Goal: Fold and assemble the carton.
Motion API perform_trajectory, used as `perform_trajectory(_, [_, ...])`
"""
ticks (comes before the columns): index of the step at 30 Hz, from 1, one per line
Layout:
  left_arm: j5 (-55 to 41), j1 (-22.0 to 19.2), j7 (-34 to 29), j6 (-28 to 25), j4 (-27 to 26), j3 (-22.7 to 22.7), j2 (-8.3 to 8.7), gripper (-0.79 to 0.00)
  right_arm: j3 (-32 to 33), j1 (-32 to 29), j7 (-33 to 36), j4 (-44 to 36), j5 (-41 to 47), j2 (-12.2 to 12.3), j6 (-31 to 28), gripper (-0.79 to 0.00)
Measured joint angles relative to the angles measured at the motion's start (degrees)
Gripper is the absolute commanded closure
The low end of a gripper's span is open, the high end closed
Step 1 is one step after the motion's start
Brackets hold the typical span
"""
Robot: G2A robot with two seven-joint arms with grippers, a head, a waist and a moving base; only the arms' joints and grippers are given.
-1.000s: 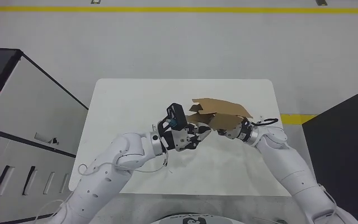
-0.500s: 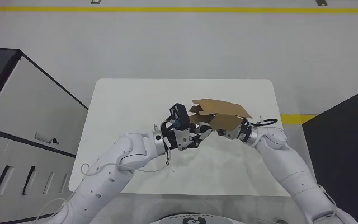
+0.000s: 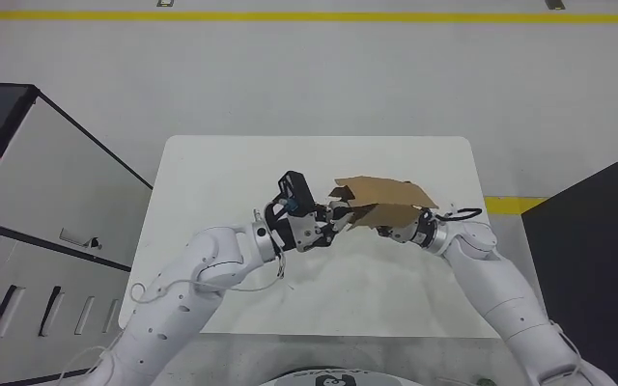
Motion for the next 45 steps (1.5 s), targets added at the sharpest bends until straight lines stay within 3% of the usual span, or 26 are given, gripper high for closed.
perform_trajectory(8, [-0.07, 2.77, 0.30, -0.26, -3.10, -5.15, 0.90, 0.000, 1.15, -0.52, 1.28, 0.58, -1.42, 0.16, -2.47, 0.000])
perform_trajectory(13, [0.76, 2.66, 1.62, -1.73, -5.33, -6.11, 1.05, 0.000, 1.84, -1.04, 0.82, -0.08, -4.33, 0.46, -3.49, 0.000])
perform_trajectory(26, [4.79, -1.73, 0.21, -1.24, -2.97, -1.80, 0.38, 0.000, 3.11, -2.94, -0.66, -3.15, -9.14, 0.95, -5.86, 0.000])
perform_trajectory(45, [4.81, -3.85, 0.54, -1.15, 0.12, 2.30, -0.42, 0.000, 3.01, -2.33, 3.42, -2.94, -7.37, 0.61, -7.98, 0.000])
